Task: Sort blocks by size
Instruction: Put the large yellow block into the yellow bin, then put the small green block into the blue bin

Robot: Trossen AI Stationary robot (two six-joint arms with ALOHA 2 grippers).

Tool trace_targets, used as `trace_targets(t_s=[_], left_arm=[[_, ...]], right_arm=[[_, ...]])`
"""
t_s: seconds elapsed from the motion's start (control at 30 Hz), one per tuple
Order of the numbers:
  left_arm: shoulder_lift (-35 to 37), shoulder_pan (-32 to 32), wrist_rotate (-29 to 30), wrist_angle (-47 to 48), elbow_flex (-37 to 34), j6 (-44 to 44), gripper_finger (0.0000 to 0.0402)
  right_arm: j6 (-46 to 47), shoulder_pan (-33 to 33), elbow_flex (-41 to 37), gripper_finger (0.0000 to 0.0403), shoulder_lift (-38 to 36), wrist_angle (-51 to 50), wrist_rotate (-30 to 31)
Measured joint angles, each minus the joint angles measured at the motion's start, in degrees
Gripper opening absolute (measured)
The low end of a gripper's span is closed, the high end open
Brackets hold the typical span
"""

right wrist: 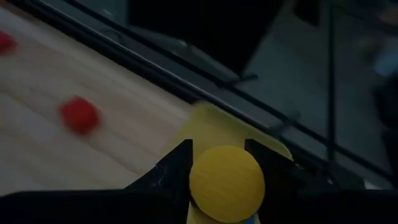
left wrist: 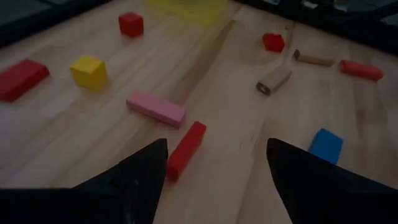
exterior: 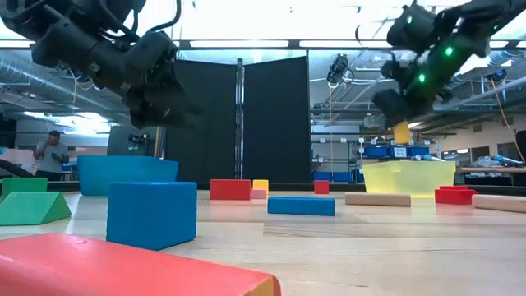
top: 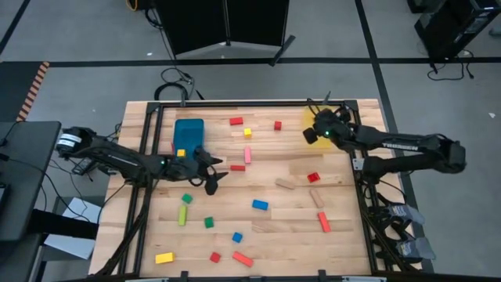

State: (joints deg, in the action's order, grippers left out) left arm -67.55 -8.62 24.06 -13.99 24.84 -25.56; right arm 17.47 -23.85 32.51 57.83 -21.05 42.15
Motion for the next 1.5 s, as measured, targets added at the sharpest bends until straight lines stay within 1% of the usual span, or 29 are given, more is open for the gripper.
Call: trace_targets(t_s=[0.07,0.1,0.17,0.23,0.3,0.37,0.43,0.53,0.63,0.77,0.8,0.93,1.03,1.1,1.23,1.5], left_arm=[[-0.06,-0.02,-1.19,-0.14,0.0,-0.58,0.0278],[-0.08,-0.1,-1.76,-0.04,0.0,-0.65,0.0277],[-0.08,-0.81,-3.57,0.12,0.13,-1.5,0.0273],[-0.11,-2.19,-5.58,0.5,0.82,-1.6,0.0267],[-0.08,-4.4,-6.47,2.61,2.13,-1.62,0.0261],[-0.08,-6.87,-6.61,8.42,4.35,-2.03,0.0256],[-0.1,-9.76,-6.08,16.81,7.31,-3.47,0.0252],[-1.17,-14.55,-4.88,27.59,11.72,-4.7,0.0249],[-2.49,-18.64,-4.35,38.98,14.99,-4.72,0.0249],[-4.35,-21.16,-4.3,52.74,18.91,-6.47,0.0249],[-4.69,-21.44,-4.77,55.87,19.34,-7.19,0.0249],[-5.34,-21.44,-9.76,62.26,19.93,-9.2,0.0249],[-6.16,-21.44,-12.13,63.19,19.39,-9.26,0.0249],[-6.06,-21.49,-12.84,65.21,18.73,-9.25,0.0249],[-6.46,-21.49,-13.11,64.81,17.35,-8.92,0.0249],[-11.12,-21.4,-14.83,63.82,16.02,-7.57,0.0249]], right_arm=[[0.39,-2.2,-1.44,0.0137,1.3,0.65,0.0],[0.36,-3.14,-2.14,0.0152,1.92,1.18,-0.01],[0.04,-4.57,-3.0,0.0211,2.69,2.46,-0.82],[-1.41,-5.12,-3.17,0.0277,2.63,4.3,-3.68],[-3.31,-4.54,-3.17,0.0331,1.9,7.3,-6.81],[-4.93,-3.05,-3.17,0.0367,0.59,10.84,-8.79],[-6.13,-0.99,-3.17,0.0384,-0.72,13.66,-10.31],[-7.86,2.84,-3.15,0.0385,-2.28,17.3,-12.05],[-8.95,6.45,-3.15,0.037,-2.68,19.02,-12.28],[-8.59,9.77,-3.12,0.0346,-2.28,19.46,-12.28],[-8.31,10.32,-3.1,0.0341,-2.19,19.31,-12.28],[-8.1,12.33,-3.06,0.032,-1.65,19.87,-12.28],[-8.04,13.3,-3.06,0.0309,-1.65,20.47,-12.28],[-8.04,13.67,-3.06,0.0303,-1.67,20.59,-12.28],[-8.02,14.06,-3.06,0.0297,-1.67,21.07,-12.28],[-8.02,14.49,-3.06,0.0295,-1.59,21.69,-12.26]])
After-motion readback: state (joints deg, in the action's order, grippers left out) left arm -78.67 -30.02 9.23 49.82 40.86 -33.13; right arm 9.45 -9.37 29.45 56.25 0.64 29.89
